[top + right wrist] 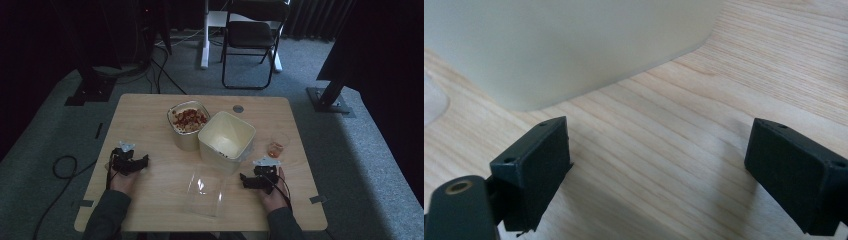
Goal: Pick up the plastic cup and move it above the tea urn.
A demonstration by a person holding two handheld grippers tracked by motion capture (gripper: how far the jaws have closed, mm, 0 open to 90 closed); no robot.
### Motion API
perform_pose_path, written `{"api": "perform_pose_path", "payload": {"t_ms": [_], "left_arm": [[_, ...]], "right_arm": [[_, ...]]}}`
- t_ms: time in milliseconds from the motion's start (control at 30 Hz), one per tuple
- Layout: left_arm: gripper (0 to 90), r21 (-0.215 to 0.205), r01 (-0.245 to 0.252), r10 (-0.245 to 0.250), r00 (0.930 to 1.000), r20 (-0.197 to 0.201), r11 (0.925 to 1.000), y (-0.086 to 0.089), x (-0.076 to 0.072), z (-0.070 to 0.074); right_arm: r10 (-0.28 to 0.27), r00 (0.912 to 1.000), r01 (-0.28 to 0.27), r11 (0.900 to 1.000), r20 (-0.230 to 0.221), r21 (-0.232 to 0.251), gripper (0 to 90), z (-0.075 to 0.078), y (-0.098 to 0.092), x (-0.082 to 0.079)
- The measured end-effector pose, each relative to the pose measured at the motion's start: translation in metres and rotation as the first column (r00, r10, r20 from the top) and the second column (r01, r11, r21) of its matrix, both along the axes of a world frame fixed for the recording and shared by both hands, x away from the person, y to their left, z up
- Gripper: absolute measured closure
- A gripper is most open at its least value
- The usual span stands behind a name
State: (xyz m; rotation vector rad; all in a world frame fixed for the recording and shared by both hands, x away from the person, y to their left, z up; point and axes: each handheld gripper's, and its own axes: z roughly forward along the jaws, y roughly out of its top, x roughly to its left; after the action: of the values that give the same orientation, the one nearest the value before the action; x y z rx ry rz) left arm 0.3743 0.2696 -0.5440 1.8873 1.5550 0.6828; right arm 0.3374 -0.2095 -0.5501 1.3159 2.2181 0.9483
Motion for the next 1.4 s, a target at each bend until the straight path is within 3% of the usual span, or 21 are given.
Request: {"api": "perform_pose_path", "payload": {"t_ms": [133, 433, 600, 633, 900, 967, 1167, 1300, 1333, 1367, 1400], "left_arm": [[29.6, 0.018, 0.006, -0.006, 0.9999, 0.011, 0.9998, -0.002, -0.002, 0.0], [34.2, -0.002, 0.016, -0.016, 0.9999, -0.002, 0.9999, -0.005, -0.003, 0.001], [36.0, 0.004, 0.067, -0.067, 0.9977, -0.01, 0.9978, -0.014, -0.007, 0.003], [36.0, 0.016, 0.098, -0.098, 0.9952, -0.004, 0.9951, -0.02, -0.009, 0.005], [37.0, -0.015, 0.169, -0.169, 0.9853, 0.025, 0.9855, -0.036, -0.021, 0.017], [37.0, -0.027, 0.217, -0.216, 0.9758, 0.036, 0.9759, -0.045, -0.026, 0.023], [37.1, -0.055, 0.273, -0.27, 0.9607, 0.066, 0.9603, -0.059, -0.031, 0.037], [36.8, -0.075, 0.343, -0.338, 0.9384, 0.07, 0.9363, -0.079, -0.04, 0.048], [36.8, -0.075, 0.343, -0.338, 0.9384, 0.07, 0.9363, -0.079, -0.04, 0.048], [36.8, -0.078, 0.36, -0.354, 0.9322, 0.073, 0.9298, -0.084, -0.042, 0.051], [36.7, -0.075, 0.395, -0.389, 0.9175, 0.08, 0.9156, -0.095, -0.046, 0.055]], "right_arm": [[0.038, 0.9993, -0.038, 0.999, 0.0, -0.003, 10.5, 0.0, -0.015, -0.004], [0.058, 0.9983, -0.058, 0.998, 0.001, -0.001, 10.5, 0.0, -0.044, -0.01], [0.044, 0.999, -0.044, 0.999, 0.002, -0.001, 10.5, 0.0, -0.046, -0.01], [0.041, 0.9991, -0.041, 0.999, 0.002, -0.001, 10.5, 0.0, -0.046, -0.01], [0.032, 0.9995, -0.032, 1.0, 0.002, -0.001, 10.6, 0.0, -0.048, -0.012], [0.031, 0.9995, -0.031, 1.0, 0.001, -0.001, 10.6, 0.0, -0.048, -0.012], [0.03, 0.9996, -0.03, 1.0, 0.003, -0.002, 10.6, 0.0, -0.048, -0.011], [0.022, 0.9998, -0.022, 1.0, 0.001, 0.0, 10.7, 0.0, -0.048, -0.011], [0.022, 0.9998, -0.022, 1.0, 0.001, 0.0, 10.7, 0.0, -0.048, -0.011], [0.022, 0.9998, -0.022, 1.0, 0.001, 0.0, 10.7, 0.0, -0.048, -0.011], [0.022, 0.9998, -0.022, 1.0, 0.002, -0.001, 10.7, 0.0, -0.048, -0.011]]}}
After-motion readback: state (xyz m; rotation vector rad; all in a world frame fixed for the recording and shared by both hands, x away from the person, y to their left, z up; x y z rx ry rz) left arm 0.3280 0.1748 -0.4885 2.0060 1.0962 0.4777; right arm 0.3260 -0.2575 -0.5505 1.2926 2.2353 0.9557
